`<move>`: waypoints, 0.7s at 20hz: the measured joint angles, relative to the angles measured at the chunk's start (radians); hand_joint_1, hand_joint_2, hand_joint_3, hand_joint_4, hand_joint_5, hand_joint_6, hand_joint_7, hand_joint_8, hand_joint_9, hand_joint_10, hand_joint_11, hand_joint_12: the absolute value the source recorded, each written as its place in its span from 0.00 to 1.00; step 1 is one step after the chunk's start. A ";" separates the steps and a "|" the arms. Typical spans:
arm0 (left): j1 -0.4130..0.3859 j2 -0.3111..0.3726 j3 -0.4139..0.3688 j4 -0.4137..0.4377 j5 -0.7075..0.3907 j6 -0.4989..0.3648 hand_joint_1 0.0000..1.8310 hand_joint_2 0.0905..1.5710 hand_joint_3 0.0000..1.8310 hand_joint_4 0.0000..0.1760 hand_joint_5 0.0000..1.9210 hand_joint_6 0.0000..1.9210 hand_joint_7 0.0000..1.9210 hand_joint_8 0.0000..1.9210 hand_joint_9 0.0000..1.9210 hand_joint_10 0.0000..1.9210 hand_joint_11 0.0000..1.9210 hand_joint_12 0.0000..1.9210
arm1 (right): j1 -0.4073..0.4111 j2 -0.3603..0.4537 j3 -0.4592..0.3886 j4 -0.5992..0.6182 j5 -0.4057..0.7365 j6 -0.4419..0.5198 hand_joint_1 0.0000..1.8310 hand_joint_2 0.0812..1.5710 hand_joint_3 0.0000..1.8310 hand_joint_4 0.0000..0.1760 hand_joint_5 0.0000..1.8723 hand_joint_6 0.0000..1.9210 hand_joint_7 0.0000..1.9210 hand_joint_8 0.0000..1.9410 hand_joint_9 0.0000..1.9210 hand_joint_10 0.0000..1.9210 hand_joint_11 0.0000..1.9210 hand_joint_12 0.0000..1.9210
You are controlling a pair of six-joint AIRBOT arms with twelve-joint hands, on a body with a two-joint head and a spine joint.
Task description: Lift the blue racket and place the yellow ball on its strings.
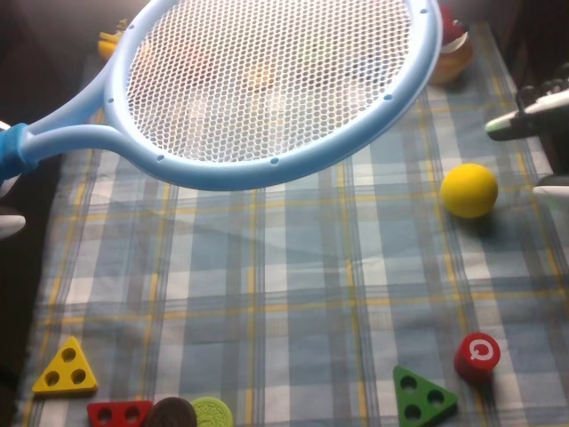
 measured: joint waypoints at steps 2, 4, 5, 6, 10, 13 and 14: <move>0.000 0.001 0.000 0.008 0.000 -0.001 0.94 0.83 0.00 0.88 0.61 1.00 0.70 1.00 0.79 1.00 0.77 1.00 | 0.053 -0.024 0.026 -0.053 -0.047 0.021 0.48 0.65 0.00 0.00 0.30 0.00 0.35 0.00 0.36 0.00 0.14 0.48; 0.000 0.001 -0.004 0.010 0.005 0.000 0.96 0.80 0.00 0.78 0.60 1.00 0.71 1.00 0.80 1.00 0.79 1.00 | 0.093 -0.050 0.049 -0.114 -0.093 0.047 0.51 0.61 0.00 0.00 0.28 0.00 0.34 0.00 0.36 0.01 0.14 0.52; 0.000 0.001 -0.004 0.014 0.008 0.000 0.96 0.80 0.00 0.78 0.60 1.00 0.71 1.00 0.80 1.00 0.79 1.00 | 0.108 -0.058 0.056 -0.131 -0.112 0.053 0.51 0.61 0.00 0.00 0.28 0.00 0.34 0.00 0.36 0.01 0.14 0.52; 0.000 0.001 -0.004 0.024 0.010 0.000 0.95 0.78 0.00 0.75 0.58 1.00 0.71 1.00 0.81 1.00 0.81 1.00 | 0.129 -0.071 0.069 -0.164 -0.142 0.061 0.57 0.58 0.00 0.00 0.28 0.00 0.34 0.00 0.38 0.01 0.17 0.51; -0.007 0.001 0.002 0.048 0.039 -0.002 0.97 0.75 0.00 0.75 0.60 1.00 0.73 1.00 0.83 1.00 0.82 1.00 | 0.170 -0.103 0.100 -0.244 -0.242 0.075 0.61 0.57 0.00 0.04 0.31 0.00 0.40 0.01 0.46 0.04 0.21 0.63; -0.016 0.001 0.009 0.053 0.051 -0.001 0.98 0.75 0.00 0.80 0.55 1.00 0.69 1.00 0.82 1.00 0.83 1.00 | 0.172 -0.119 0.112 -0.260 -0.284 0.075 0.65 0.56 0.00 0.00 0.38 0.01 0.47 0.02 0.40 0.36 0.25 0.73; -0.020 0.001 0.010 0.058 0.055 0.002 0.98 0.75 0.00 0.80 0.55 1.00 0.69 1.00 0.82 1.00 0.83 1.00 | 0.173 -0.128 0.118 -0.258 -0.291 0.076 0.65 0.56 0.00 0.00 0.38 0.01 0.47 0.02 0.40 0.36 0.25 0.73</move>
